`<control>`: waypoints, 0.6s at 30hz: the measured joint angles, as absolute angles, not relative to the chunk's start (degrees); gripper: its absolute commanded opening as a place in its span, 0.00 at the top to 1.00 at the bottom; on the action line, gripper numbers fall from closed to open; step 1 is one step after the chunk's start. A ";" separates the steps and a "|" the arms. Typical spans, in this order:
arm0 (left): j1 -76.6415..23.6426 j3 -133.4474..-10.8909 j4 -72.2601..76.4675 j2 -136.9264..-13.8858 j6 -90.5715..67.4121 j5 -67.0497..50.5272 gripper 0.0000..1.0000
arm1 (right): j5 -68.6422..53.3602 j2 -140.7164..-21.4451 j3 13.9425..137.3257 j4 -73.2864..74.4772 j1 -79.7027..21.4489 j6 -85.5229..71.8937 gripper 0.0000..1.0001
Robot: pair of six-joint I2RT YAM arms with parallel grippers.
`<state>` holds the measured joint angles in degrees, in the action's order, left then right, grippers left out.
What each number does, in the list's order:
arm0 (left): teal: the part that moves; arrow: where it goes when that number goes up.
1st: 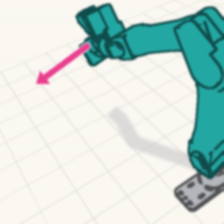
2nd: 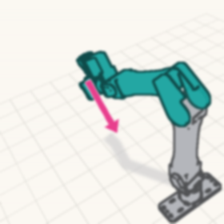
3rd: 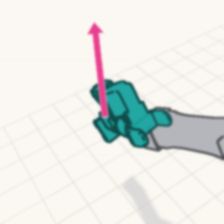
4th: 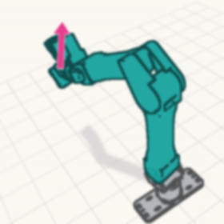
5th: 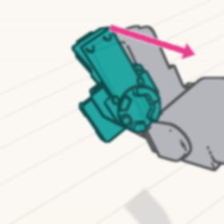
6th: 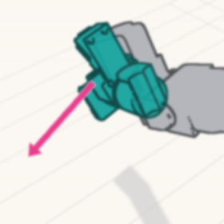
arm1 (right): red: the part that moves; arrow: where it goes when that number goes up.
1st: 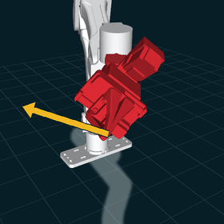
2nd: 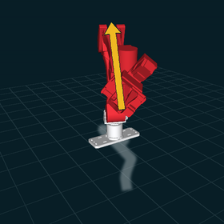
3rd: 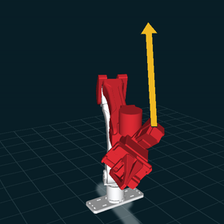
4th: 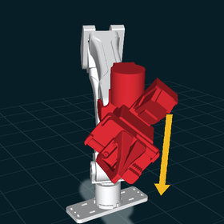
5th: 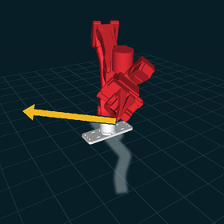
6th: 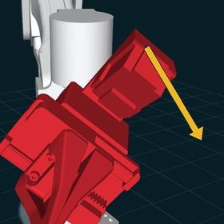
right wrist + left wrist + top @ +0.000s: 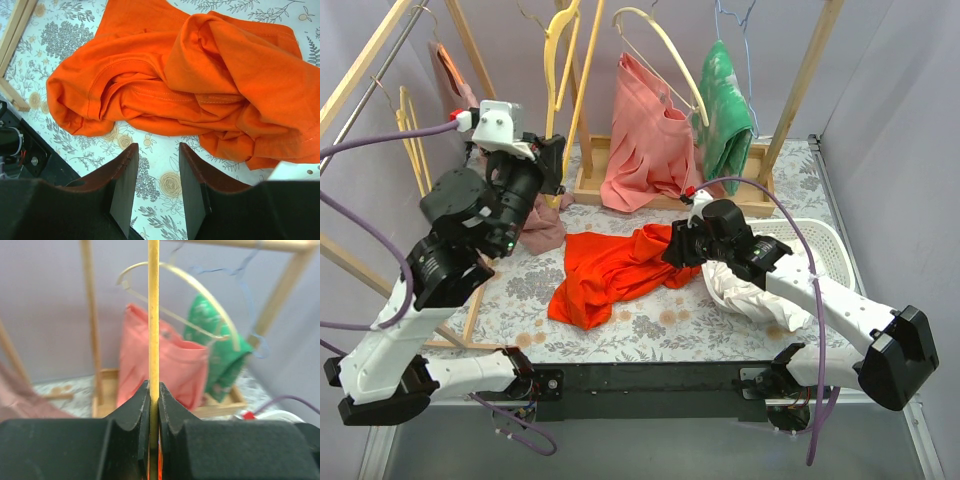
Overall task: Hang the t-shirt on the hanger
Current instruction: Pick up the hanger from the clothesline.
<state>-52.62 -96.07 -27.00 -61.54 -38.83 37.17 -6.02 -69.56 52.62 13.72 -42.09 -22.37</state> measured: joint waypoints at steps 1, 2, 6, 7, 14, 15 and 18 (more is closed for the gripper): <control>-52.62 -96.07 -26.74 -60.60 -38.79 34.00 1.00 | -5.72 -69.54 52.64 13.82 -42.09 -22.26 0.54; -52.62 -96.07 -26.61 -60.03 -38.61 31.68 1.00 | -5.37 -69.54 52.73 14.02 -42.09 -22.17 0.54; -52.62 -96.07 -27.00 -58.67 -37.28 21.52 1.00 | -1.61 -68.62 53.36 16.19 -42.09 -22.31 0.55; -52.62 -96.07 -27.49 -58.67 -37.15 19.79 1.00 | -0.10 -68.12 53.63 16.95 -42.13 -22.41 0.55; -52.62 -91.68 -35.51 -56.88 -37.54 4.69 1.00 | 11.73 -58.74 52.88 20.21 -42.13 -25.19 0.55; -52.62 -90.19 -36.99 -56.12 -37.78 3.01 1.00 | 13.15 -56.62 52.25 20.36 -42.13 -25.63 0.55; -52.62 -87.29 -40.80 -54.89 -38.41 -0.99 1.00 | 16.38 -50.68 50.46 21.04 -42.13 -27.07 0.55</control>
